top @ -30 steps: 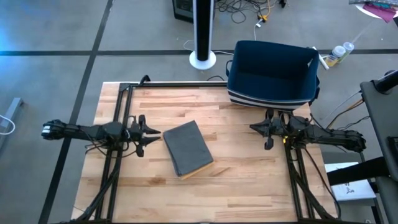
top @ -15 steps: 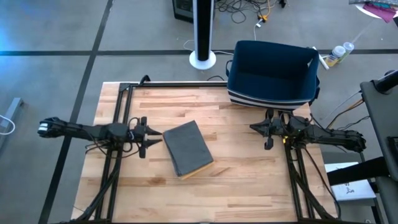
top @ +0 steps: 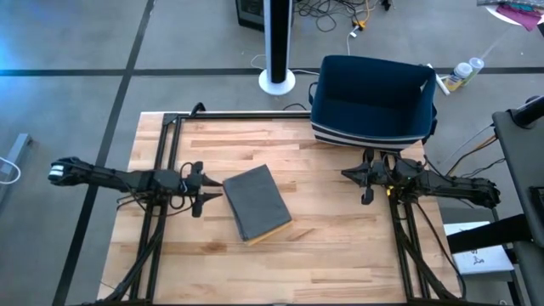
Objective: Fold towel
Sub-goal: Return to Home Position
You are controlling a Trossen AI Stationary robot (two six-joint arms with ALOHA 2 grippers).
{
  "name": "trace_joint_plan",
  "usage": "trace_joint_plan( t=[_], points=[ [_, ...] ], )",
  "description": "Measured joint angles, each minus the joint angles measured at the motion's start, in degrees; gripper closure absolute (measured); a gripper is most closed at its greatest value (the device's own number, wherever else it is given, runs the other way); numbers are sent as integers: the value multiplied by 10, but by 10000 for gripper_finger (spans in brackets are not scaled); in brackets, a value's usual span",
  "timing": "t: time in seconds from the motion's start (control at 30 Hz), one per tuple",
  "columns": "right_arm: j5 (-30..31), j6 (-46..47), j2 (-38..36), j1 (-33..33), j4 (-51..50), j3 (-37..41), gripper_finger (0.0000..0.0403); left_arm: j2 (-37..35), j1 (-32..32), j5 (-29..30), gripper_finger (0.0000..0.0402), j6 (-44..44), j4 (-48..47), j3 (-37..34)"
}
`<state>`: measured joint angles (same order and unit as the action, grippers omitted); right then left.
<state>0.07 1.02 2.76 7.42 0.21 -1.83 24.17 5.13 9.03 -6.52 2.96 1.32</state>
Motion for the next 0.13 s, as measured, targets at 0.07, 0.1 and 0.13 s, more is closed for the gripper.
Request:
trace_joint_plan(
  t=[0.07,0.1,0.13],
  points=[
    [0,0,0,0,0,0,389,6,0,0,256,0,0,0],
    [0,0,0,0,0,0,389,9,0,0,258,0,0,0],
    [0,0,0,0,0,0,389,12,0,0,260,0,0,0]
  ],
)
